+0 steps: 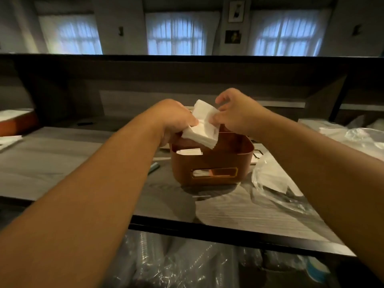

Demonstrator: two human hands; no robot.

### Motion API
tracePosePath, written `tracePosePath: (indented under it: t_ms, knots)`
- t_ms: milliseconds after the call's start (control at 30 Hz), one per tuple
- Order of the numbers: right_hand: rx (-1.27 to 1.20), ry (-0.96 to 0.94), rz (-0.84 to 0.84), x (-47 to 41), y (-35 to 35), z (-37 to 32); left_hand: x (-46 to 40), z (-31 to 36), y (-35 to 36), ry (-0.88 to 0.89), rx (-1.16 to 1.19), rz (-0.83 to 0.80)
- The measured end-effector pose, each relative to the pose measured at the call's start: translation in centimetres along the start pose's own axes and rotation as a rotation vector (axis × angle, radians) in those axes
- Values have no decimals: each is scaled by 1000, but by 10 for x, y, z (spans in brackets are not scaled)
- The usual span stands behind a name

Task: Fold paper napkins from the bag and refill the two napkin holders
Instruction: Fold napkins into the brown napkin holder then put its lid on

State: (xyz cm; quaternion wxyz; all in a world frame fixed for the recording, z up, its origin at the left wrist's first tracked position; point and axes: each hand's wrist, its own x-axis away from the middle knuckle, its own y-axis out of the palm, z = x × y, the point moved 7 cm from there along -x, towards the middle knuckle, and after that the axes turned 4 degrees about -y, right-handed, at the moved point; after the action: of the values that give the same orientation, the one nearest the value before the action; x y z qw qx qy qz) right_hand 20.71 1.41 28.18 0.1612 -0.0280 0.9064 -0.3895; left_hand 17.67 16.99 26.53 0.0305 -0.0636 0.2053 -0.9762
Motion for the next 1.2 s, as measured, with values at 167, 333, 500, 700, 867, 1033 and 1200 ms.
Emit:
tracePosePath:
  t_ms: [167, 333, 500, 700, 867, 1033, 1200]
  knots:
    - [-148, 157, -72, -9, 24, 19, -12, -12, -4, -45, 79, 63]
    - [-192, 213, -125, -11, 37, 21, -16, -21, -1, -83, 65, 73]
    - [-282, 236, -207, -5, 40, 21, -17, -19, -3, -77, -118, 12]
    - [44, 266, -431, -6, 66, 31, -26, -11, -18, 44, -535, 126]
    - [266, 271, -549, -13, 83, 27, -36, -19, -5, 82, -657, 73]
    - [236, 164, -599, -18, 83, 19, -42, -24, 2, 105, -802, 30]
    - [229, 143, -599, -20, 92, 21, -45, -25, 1, 103, -849, 33]
